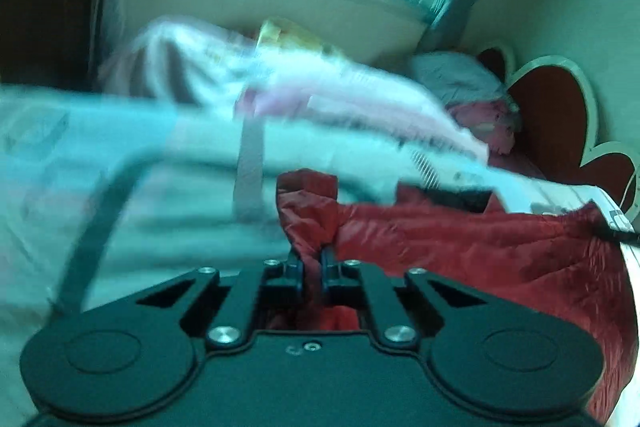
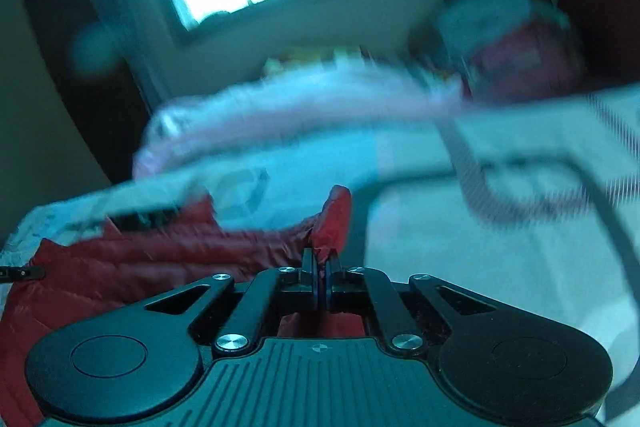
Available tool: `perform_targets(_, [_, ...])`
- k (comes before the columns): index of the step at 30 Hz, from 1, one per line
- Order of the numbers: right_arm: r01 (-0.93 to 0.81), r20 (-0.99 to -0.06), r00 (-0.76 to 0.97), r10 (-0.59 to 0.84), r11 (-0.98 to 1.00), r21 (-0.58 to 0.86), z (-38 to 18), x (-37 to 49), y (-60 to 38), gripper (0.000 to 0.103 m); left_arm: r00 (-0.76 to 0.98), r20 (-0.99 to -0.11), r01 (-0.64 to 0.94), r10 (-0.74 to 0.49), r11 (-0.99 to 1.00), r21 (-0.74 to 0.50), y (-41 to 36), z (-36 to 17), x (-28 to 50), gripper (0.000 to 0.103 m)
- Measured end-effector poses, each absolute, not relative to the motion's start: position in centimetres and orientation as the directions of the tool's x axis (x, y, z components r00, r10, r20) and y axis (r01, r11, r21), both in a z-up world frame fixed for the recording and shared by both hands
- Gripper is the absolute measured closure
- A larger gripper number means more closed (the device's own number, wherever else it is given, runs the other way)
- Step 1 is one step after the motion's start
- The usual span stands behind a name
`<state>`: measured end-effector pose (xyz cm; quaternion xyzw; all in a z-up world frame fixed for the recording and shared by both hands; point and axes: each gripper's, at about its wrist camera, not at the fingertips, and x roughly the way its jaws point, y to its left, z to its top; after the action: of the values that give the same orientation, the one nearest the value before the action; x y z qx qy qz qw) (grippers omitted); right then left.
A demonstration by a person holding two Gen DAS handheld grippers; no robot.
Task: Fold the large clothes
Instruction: 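Lift the held hem with both grippers and fold it toward the collar, then open both grippers to release the folded hem onto the jacket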
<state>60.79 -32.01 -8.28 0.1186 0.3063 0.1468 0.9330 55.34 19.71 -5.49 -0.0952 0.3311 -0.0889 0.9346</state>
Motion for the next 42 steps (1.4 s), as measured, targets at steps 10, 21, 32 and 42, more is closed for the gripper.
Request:
perform_targets(10, [-0.148, -0.577, 0.776, 0.254, 0.963, 0.225, -9.2, 65.9, -30.1, 0.101, 0.795, -0.581, 0.023, -0.177, 0.965, -0.262, 19.2, -7.2, 61.2, 0.097])
perform_targets(21, [-0.106, -0.719, 0.669, 0.189, 0.982, 0.159, -14.7, 67.6, -29.5, 0.099, 0.738, -0.665, -0.040, -0.115, 0.976, -0.213, 19.2, -11.1, 62.2, 0.060])
perform_targets(32, [-0.371, -0.622, 0.693, 0.365, 0.920, 0.127, -8.2, 61.6, -20.3, 0.037, 0.801, -0.558, 0.177, -0.219, 0.976, -0.128, 9.6, -5.6, 56.4, 0.025])
perform_targets(42, [-0.274, -0.715, 0.663, 0.224, 0.961, 0.048, -13.2, 63.2, -21.9, 0.037, 0.740, -0.660, 0.126, -0.127, 0.991, -0.048, 11.1, -10.0, 58.1, 0.026])
